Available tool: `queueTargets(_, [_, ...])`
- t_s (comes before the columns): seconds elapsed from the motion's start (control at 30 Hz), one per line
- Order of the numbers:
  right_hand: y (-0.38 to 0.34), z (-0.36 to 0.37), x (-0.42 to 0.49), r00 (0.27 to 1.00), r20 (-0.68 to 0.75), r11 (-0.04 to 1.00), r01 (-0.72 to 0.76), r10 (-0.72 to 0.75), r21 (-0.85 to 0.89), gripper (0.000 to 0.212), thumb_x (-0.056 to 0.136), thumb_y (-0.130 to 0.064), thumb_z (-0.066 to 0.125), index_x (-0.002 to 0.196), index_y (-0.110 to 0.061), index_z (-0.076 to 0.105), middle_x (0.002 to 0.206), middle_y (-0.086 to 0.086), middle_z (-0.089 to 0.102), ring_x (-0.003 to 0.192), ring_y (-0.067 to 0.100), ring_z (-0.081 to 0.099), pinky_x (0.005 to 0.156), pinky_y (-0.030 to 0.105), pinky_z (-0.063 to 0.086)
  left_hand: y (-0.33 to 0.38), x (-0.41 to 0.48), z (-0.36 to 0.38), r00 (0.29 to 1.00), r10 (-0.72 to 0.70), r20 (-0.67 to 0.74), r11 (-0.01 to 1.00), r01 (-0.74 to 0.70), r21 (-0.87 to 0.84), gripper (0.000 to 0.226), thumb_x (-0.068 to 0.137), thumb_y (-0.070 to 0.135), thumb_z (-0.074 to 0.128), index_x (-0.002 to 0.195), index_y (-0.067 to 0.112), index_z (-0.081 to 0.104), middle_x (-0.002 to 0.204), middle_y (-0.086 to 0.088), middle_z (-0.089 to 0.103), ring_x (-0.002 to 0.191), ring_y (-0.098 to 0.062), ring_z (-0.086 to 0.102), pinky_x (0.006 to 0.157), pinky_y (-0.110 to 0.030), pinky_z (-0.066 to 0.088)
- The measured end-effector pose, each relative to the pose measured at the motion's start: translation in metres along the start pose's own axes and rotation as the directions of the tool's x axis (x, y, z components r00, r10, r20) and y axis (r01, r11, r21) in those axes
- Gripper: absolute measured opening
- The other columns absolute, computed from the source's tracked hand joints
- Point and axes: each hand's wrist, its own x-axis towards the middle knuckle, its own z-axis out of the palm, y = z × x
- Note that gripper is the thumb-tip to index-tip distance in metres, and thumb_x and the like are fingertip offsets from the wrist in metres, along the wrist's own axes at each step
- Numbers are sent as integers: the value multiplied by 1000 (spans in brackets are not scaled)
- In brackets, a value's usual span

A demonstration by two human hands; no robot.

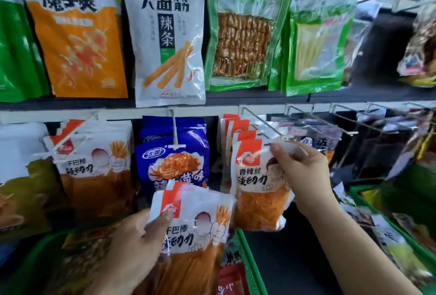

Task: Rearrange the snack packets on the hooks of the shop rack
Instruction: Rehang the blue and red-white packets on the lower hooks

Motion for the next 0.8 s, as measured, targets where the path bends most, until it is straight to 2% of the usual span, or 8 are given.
queueTargets(0.13, [7, -7, 14, 1000, -28, 999, -6, 7, 45, 10, 95, -15, 75, 85, -14, 74, 65, -8, 77, 60, 6, 74, 53, 19, 58, 4, 10, 17, 1000, -17, 20, 998, 18, -61, 32, 94, 57, 58, 100, 31, 77, 87, 6, 82, 81, -16, 78, 81, -53, 63])
queueTargets(0.3, [14, -11, 27, 996, -93, 1000, -8, 9, 10, 9, 97, -15, 72, 90, -12, 75, 65, -6, 75, 58, 5, 72, 51, 21, 56, 9, 12, 27, 999, -47, 24, 995, 49, -86, 26, 96, 48, 59, 100, 28, 76, 88, 7, 82, 80, -15, 78, 81, -51, 63])
queueTargets(0.43, [25, 1, 33, 998, -63, 996, -35, 30, -84, 13, 97, -24, 72, 92, -12, 73, 81, 6, 77, 79, 28, 76, 72, 48, 64, 11, 10, 25, 998, -57, -2, 994, 57, -98, 33, 93, 55, 59, 96, 27, 76, 86, 3, 82, 78, -18, 78, 78, -54, 64])
queueTargets(0.5, [30, 8, 35, 996, -69, 991, -71, 63, -113, 20, 96, -32, 73, 97, -12, 71, 87, 9, 77, 86, 33, 76, 77, 52, 63, 10, 8, 23, 998, -62, -16, 992, 60, -113, 33, 94, 54, 58, 95, 26, 75, 84, 1, 81, 76, -19, 78, 75, -55, 64])
queueTargets(0.57, [33, 12, 38, 991, -119, 985, -87, 69, -152, 30, 93, -37, 76, 107, -11, 68, 97, 6, 73, 88, 27, 72, 73, 45, 60, 11, 6, 20, 998, -60, -23, 987, 56, -148, 28, 97, 46, 58, 94, 25, 76, 83, 1, 82, 75, -19, 78, 75, -55, 64])
queueTargets(0.63, [30, 10, 36, 964, -263, 961, -102, 32, -257, 47, 85, -41, 82, 118, -15, 61, 109, 0, 62, 88, 17, 63, 72, 32, 49, 8, 5, 17, 997, -55, -48, 985, 47, -168, 26, 98, 43, 59, 93, 24, 76, 83, -2, 82, 76, -21, 78, 77, -56, 62])
queueTargets(0.73, [25, 1, 19, 930, -358, 874, -104, -84, -475, 43, 81, -51, 80, 94, -18, 56, 94, -2, 59, 84, 24, 59, 67, 34, 40, 3, 5, 8, 996, -61, -58, 978, 49, -202, 25, 97, 47, 60, 92, 29, 77, 85, -5, 82, 80, -25, 78, 81, -57, 61])
queueTargets(0.8, [26, 6, 4, 979, -175, 866, -1, -100, -500, 37, 87, -51, 72, 78, -18, 58, 73, -4, 60, 70, 23, 58, 61, 35, 41, -2, 7, 3, 995, -67, -77, 978, 50, -203, 24, 98, 46, 60, 91, 30, 77, 84, -1, 82, 80, -24, 78, 77, -54, 62])
